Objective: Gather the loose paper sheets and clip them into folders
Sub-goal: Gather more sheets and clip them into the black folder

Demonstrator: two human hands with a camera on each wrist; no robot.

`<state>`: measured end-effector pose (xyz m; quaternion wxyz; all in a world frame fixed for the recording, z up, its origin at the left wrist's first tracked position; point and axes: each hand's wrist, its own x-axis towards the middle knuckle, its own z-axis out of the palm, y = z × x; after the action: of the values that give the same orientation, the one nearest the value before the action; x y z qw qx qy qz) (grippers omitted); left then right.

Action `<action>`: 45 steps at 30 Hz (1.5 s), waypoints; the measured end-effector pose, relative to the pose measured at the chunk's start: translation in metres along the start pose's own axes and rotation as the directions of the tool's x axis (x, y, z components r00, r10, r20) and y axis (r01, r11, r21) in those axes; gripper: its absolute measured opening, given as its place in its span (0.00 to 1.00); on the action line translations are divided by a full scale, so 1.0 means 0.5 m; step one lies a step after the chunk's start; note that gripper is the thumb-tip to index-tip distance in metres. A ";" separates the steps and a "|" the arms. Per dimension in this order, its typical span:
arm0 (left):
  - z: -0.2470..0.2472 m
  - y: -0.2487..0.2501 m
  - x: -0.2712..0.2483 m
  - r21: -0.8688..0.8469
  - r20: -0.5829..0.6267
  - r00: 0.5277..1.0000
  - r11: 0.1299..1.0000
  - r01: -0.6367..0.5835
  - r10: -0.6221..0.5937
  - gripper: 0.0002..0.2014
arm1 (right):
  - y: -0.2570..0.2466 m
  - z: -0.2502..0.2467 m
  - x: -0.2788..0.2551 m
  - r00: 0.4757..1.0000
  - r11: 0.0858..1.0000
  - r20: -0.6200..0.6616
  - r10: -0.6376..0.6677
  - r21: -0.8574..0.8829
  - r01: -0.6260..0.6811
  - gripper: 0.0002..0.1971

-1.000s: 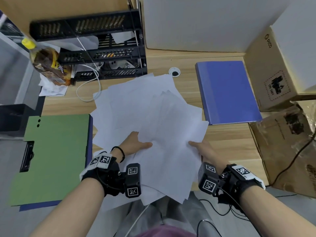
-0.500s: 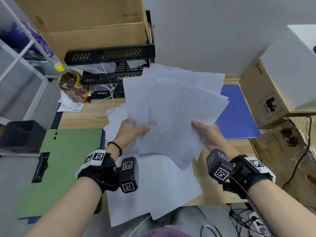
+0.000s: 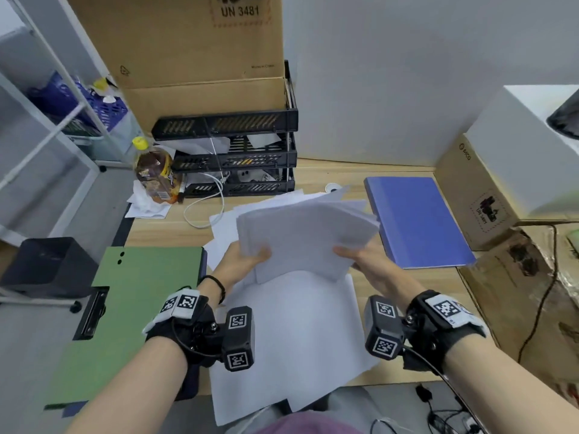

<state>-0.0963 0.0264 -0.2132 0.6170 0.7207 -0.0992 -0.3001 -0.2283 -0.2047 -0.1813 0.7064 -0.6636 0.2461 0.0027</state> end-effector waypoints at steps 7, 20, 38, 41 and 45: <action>-0.013 0.054 0.009 -0.102 0.008 0.997 0.992 -0.075 0.076 0.13 | -0.055 0.005 0.011 0.992 0.996 -0.103 -0.079 0.031 0.082 0.20; -0.006 0.031 -0.006 0.022 0.058 0.998 1.000 0.001 -0.002 0.17 | -0.025 0.031 -0.033 0.995 0.988 0.002 0.096 -0.119 -0.095 0.16; -0.013 0.025 -0.031 0.079 0.110 0.993 0.997 0.021 -0.029 0.14 | 0.067 0.035 -0.017 0.976 0.969 -0.020 0.217 -0.116 -0.218 0.08; -0.013 0.074 -0.011 0.065 0.071 0.997 0.998 -0.022 0.017 0.08 | 0.017 0.033 0.005 0.990 0.990 -0.114 0.081 -0.105 -0.093 0.12; -0.019 0.115 0.014 0.148 0.043 0.999 0.988 -0.031 0.025 0.15 | -0.044 0.015 0.015 0.985 0.980 -0.172 -0.004 -0.195 -0.030 0.12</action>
<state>-0.0724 0.0181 -0.1604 0.5635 0.7570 -0.1441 -0.2978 -0.2121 -0.2029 -0.1635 0.6134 -0.7264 0.3089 -0.0253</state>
